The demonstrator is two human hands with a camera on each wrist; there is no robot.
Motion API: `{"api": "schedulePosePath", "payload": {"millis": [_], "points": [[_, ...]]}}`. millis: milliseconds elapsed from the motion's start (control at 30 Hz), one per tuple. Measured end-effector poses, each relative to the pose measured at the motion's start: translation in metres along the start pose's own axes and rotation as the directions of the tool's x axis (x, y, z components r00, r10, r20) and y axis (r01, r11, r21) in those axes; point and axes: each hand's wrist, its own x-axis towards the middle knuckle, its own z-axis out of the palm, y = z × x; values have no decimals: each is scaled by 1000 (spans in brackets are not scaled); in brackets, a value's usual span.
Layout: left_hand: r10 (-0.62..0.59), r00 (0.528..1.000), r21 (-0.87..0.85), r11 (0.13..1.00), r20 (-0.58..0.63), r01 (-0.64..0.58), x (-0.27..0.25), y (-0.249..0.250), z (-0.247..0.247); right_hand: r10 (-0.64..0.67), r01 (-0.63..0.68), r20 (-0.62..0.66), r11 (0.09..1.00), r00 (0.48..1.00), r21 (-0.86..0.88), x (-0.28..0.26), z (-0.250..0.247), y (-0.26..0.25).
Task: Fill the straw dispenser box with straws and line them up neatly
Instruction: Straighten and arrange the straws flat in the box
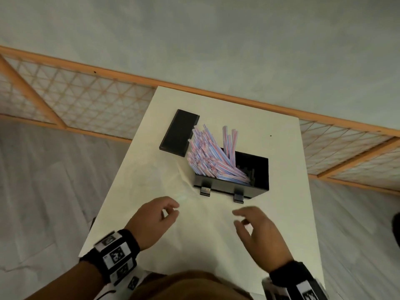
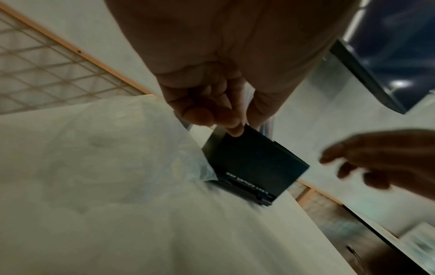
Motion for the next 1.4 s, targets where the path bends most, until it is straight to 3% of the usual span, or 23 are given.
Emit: {"api": "schedulePosePath", "payload": {"millis": [133,333,500,667,933,1133,1233,1400], "points": [[77,992,89,992,103,-86,12,39,31,-152,131,-104,973,983,-188,62,-17,8],[166,983,187,966,80,-178,46,95,66,-98,179,191,863,977,-473,126,-26,17],[232,972,333,914,43,-233,72,106,78,-90,248,356,870,930,-426,140,-18,27],[228,973,452,864,47,-224,86,95,73,-81,236,417,912,905,-336,136,-22,35],[131,974,689,690,184,-223,90,104,81,-25,222,510,918,860,-330,126,-31,40],[54,969,752,620,242,-222,88,106,89,2,254,607,907,795,-337,135,-28,25],[83,965,743,623,247,-244,89,111,85,26,270,661,900,750,-342,138,-23,14],[167,954,731,614,250,-299,92,105,74,-33,286,627,908,779,-307,136,-27,18]]}}
